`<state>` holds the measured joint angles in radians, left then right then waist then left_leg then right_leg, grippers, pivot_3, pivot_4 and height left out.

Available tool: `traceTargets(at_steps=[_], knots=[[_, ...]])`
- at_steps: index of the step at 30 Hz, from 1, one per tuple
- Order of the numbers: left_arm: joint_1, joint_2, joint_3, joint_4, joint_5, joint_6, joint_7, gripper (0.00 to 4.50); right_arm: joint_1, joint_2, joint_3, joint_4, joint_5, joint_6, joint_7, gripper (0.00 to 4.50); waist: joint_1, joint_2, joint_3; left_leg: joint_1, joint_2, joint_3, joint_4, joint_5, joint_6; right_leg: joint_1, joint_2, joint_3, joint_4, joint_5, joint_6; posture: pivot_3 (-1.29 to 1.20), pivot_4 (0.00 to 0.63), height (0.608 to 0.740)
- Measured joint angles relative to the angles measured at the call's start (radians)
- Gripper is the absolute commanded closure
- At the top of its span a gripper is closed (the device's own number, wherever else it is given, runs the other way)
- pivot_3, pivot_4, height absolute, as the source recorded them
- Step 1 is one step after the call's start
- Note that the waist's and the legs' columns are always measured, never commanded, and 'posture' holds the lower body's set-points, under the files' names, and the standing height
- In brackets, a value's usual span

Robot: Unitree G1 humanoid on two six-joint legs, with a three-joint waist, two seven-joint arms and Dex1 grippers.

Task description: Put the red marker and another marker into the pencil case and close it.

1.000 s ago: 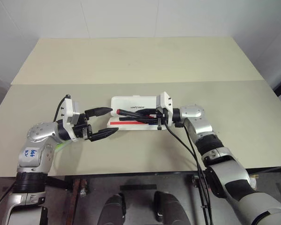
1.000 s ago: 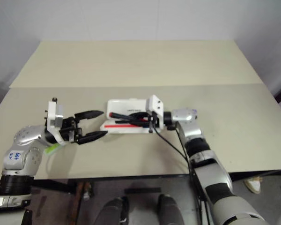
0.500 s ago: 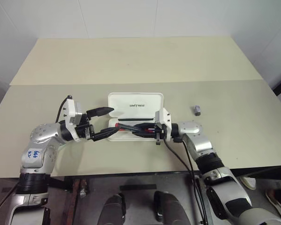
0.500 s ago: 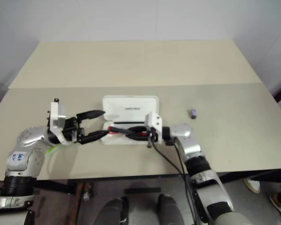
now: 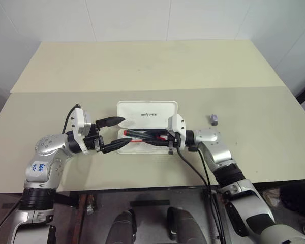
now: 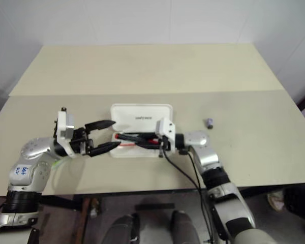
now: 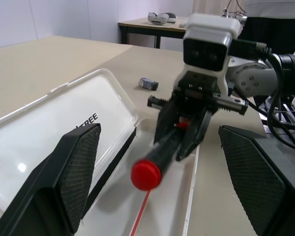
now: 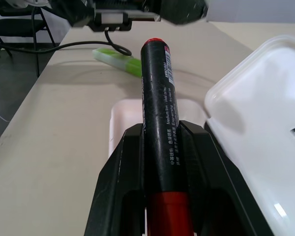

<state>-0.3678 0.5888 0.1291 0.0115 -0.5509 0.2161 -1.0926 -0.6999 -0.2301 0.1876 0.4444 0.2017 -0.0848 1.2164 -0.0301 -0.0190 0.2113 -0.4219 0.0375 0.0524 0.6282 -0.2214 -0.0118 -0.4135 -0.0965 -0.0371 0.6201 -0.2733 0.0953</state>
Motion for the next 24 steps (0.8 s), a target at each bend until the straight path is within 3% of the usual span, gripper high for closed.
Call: traceTargets(at_steps=[8, 20, 24], knots=[[0.0, 0.001, 0.0, 0.0, 0.002, -0.002, 0.005, 0.48, -0.016, -0.037, 0.0, 0.011, -0.009, -0.026, 0.0, 3.84, 0.0, 0.0, 0.0, 0.0, 0.0, 0.0, 0.0, 0.0, 0.0, 0.0, 0.0, 0.0, 0.0, 0.0, 0.0, 0.0, 0.15, 0.74], [0.004, 0.045, 0.003, 0.003, 0.023, -0.042, -0.057, 0.48, -0.128, -0.082, 0.033, 0.251, -0.153, -0.263, -0.007, 3.84, -0.001, 0.0, 0.0, 0.0, -0.003, 0.001, -0.001, 0.0, -0.001, -0.001, 0.0, 0.0, -0.001, -0.001, -0.001, 0.0, 0.15, 0.74], [0.009, 0.056, 0.003, 0.005, 0.044, -0.071, -0.069, 0.48, -0.141, -0.061, 0.041, 0.279, -0.166, -0.286, -0.015, 2.42, -0.002, 0.0, 0.0, 0.0, -0.002, 0.001, -0.001, 0.0, -0.001, -0.001, 0.001, 0.0, 0.0, -0.001, -0.001, 0.0, 0.15, 0.74]])
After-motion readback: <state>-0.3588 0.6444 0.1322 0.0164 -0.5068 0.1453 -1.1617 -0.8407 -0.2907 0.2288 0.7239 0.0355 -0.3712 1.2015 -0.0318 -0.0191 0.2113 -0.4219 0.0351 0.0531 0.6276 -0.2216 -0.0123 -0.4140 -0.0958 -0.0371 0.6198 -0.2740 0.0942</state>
